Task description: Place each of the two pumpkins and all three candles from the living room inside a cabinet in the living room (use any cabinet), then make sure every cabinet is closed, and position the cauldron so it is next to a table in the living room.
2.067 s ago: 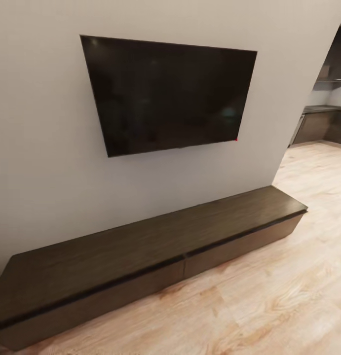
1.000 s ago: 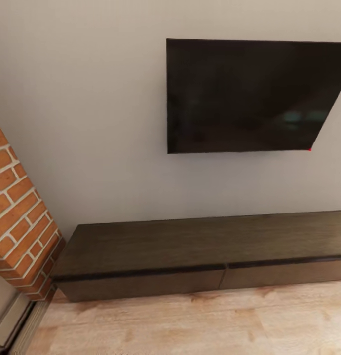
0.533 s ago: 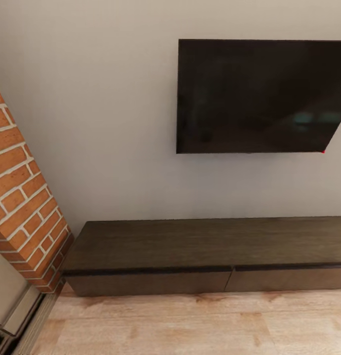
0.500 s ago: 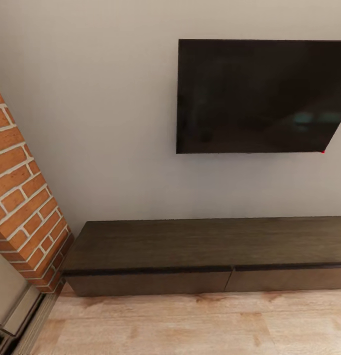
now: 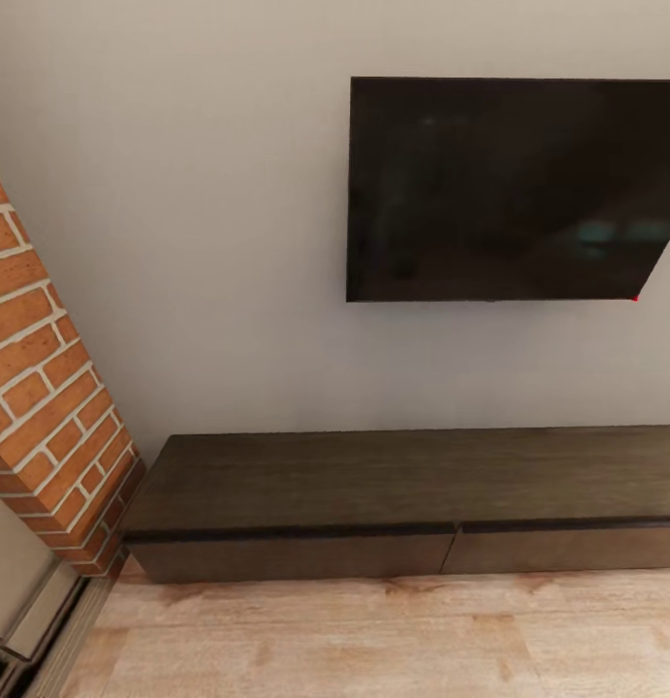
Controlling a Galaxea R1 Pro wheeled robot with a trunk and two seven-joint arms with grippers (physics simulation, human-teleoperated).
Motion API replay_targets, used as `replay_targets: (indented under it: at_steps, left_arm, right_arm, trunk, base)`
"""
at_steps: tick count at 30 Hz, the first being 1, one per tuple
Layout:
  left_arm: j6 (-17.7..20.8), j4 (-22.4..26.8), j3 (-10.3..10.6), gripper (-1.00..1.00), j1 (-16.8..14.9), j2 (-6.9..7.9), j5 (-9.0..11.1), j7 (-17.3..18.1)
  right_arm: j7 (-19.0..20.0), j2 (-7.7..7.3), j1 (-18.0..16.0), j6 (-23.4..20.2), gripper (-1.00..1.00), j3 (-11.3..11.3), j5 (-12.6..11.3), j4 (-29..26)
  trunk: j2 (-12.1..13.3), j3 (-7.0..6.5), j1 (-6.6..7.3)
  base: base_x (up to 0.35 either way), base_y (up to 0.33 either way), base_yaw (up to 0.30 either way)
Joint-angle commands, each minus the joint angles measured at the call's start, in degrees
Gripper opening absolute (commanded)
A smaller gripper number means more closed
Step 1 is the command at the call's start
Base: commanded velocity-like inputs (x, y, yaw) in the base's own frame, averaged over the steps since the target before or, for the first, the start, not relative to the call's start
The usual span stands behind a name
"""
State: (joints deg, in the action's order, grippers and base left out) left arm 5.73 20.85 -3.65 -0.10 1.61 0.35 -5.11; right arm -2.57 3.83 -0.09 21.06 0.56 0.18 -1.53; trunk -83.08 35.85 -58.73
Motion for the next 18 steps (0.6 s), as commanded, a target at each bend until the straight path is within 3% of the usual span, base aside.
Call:
replay_targets:
  at_steps: [1, 6, 9, 14, 16, 18]
  left_arm:
    - [0.3, 0.8, 0.0, 1.00, 0.0, -0.01, 0.0, -0.1]
    - [1.9, 6.8, 0.0, 1.00, 0.0, -0.01, 0.2, -0.1]
    - [4.9, 10.0, -0.2, 1.00, -1.3, 0.35, 0.2, -0.2]
    - [10.4, 12.2, -0.3, 1.00, -6.7, 1.17, 0.3, -0.2]
    - [11.4, 12.4, -0.4, 1.00, -9.5, 1.37, 0.3, -0.2]
    - [11.3, 12.4, -0.4, 1.00, -10.5, 1.53, 0.4, -0.2]
  right_arm:
    - [0.0, 0.10, 0.0, 0.0, 1.00, 0.0, 0.0, -0.1]
    - [0.6, 0.42, -0.6, -0.2, 1.00, 0.3, -0.3, -1.0]
    - [0.6, 1.28, -3.4, -3.0, 1.00, 0.4, -0.4, -4.3]
    - [0.4, 2.33, -8.8, -16.9, 1.00, 0.8, -2.4, -12.7]
    - [0.3, 2.64, -11.4, -25.5, 1.00, 1.2, -5.5, -18.9]
    - [0.3, 3.19, -12.2, -29.5, 1.00, 1.3, -6.8, -23.6]
  trunk:
    - [0.0, 0.00, 0.00]
    - [0.0, 0.00, 0.00]
    - [0.0, 0.00, 0.00]
    - [0.0, 0.00, 0.00]
    - [0.0, 0.00, 0.00]
    - [0.0, 0.00, 0.00]
  base:
    - [0.000, 0.000, 0.000]
    - [0.000, 0.000, 0.000]
    - [0.000, 0.000, 0.000]
    - [0.000, 0.000, 0.000]
    - [0.000, 0.000, 0.000]
    - [0.000, 0.000, 0.000]
